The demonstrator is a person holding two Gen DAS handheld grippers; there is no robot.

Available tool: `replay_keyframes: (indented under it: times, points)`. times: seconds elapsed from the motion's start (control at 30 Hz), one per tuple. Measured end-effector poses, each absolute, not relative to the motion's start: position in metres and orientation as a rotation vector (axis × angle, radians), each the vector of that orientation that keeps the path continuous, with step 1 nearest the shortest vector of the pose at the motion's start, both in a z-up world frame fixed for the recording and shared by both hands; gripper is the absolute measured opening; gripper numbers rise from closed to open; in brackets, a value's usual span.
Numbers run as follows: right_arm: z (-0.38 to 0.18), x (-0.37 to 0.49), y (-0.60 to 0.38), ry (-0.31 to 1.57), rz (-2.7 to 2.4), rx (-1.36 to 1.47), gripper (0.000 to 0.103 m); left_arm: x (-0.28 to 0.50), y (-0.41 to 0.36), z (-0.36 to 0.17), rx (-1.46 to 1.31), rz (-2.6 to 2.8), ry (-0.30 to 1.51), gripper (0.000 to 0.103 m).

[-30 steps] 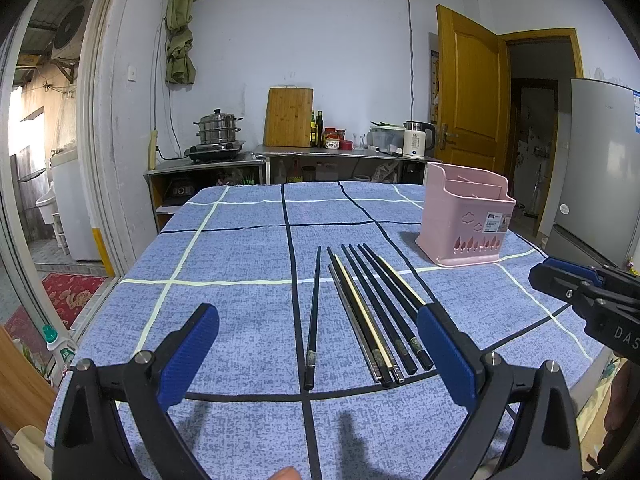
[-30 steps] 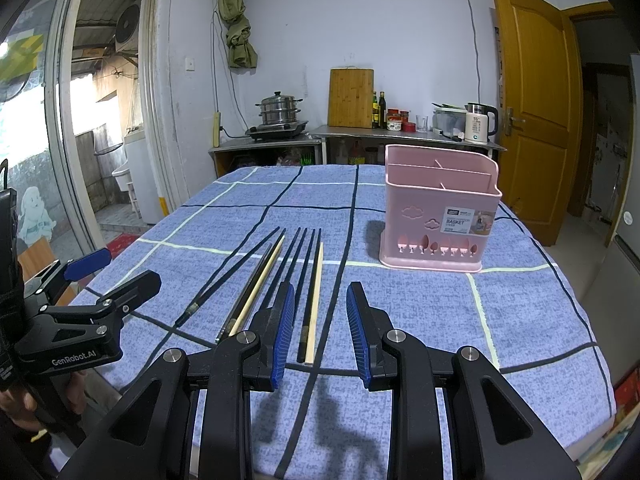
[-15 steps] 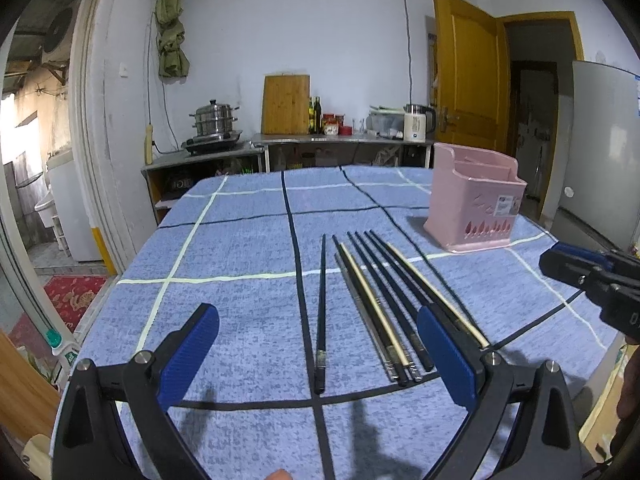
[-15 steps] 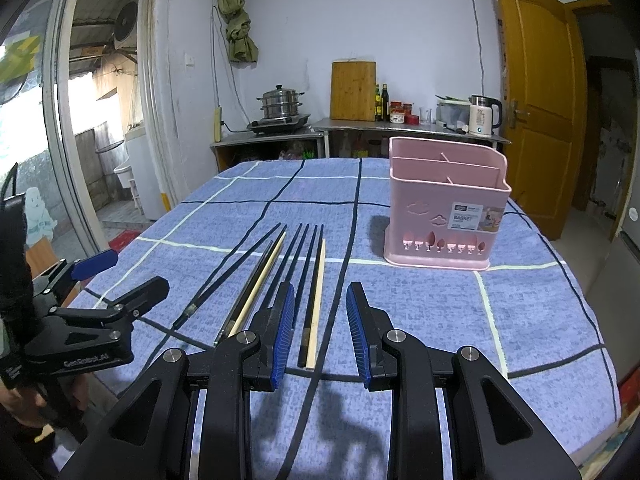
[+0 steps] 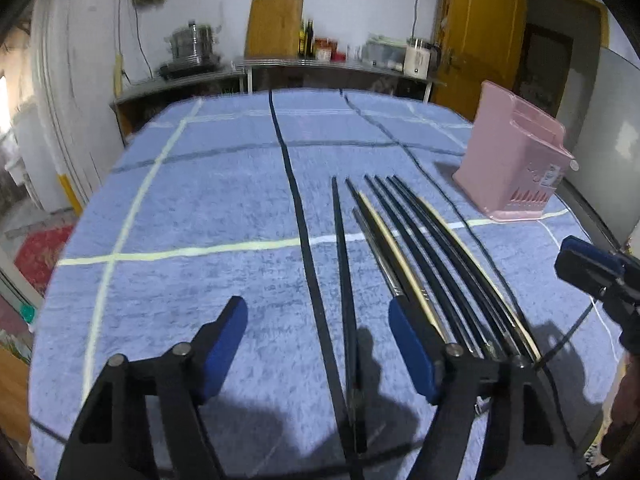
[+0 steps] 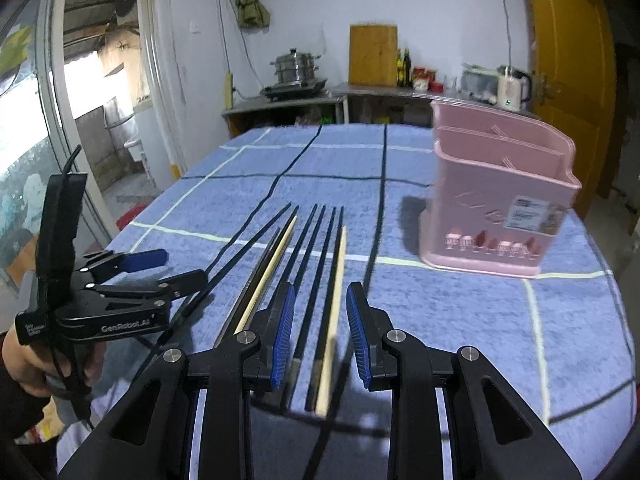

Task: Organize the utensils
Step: 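Close the left gripper on a black chopstick while the right gripper grasps another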

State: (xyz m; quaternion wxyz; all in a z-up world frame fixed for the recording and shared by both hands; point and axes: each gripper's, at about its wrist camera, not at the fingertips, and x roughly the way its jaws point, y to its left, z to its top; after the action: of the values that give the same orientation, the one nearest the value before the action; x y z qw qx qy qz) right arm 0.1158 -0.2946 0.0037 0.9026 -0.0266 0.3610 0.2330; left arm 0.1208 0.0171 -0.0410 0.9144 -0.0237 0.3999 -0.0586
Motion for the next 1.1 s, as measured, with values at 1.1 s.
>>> replay_keyframes:
  times: [1.1]
  points:
    - [-0.047, 0.238, -0.241, 0.996, 0.493, -0.041, 0.008, 0.217, 0.003, -0.047, -0.005, -0.229, 0.973, 0.036]
